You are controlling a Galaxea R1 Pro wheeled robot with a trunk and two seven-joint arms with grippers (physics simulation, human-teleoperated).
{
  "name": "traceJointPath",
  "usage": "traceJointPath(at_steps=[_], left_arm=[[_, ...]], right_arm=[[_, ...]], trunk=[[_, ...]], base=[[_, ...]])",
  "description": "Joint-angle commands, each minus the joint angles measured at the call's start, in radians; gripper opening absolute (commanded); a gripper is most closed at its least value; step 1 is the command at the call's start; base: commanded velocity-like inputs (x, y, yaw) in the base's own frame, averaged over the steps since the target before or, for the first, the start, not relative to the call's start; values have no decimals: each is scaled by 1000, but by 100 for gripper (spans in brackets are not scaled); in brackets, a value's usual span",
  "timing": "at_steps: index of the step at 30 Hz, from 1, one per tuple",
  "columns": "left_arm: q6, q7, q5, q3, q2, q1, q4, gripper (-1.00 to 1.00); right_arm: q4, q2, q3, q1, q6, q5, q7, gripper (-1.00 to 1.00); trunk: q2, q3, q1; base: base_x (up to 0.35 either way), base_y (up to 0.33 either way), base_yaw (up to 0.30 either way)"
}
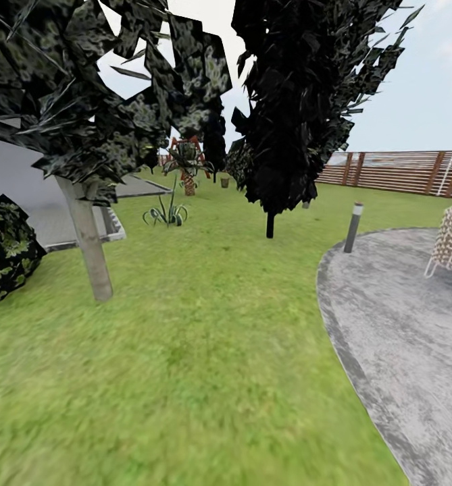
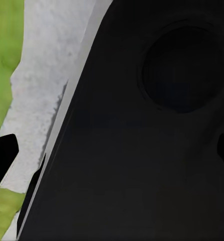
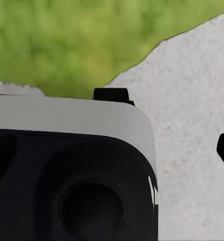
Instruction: Take the three Easter eggs out of the wicker basket on the lawn in the garden, then place them on the lawn next to a single tree (choose any tree) so that all three eggs are next to the same tree and none are left in the basket.
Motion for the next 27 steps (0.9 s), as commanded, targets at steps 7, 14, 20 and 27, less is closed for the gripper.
traceJointPath(at_steps=[7,14,20,27], left_arm=[[-1,-1,6,4,0,0,0,100],[-1,-1,6,4,0,0,1,100],[-1,-1,6,4,0,0,1,100],[-1,-1,6,4,0,0,1,100]], right_arm=[[1,0,0,-1,-3,0,1,100],[1,0,0,-1,-3,0,1,100],[0,0,0,-1,-4,0,1,100],[-1,0,0,-1,-5,0,1,100]], trunk=[[-2,-1,2],[-2,-1,2],[-2,-1,2],[-2,-1,2]], base=[[324,0,0],[324,0,0],[324,0,0],[325,0,0]])
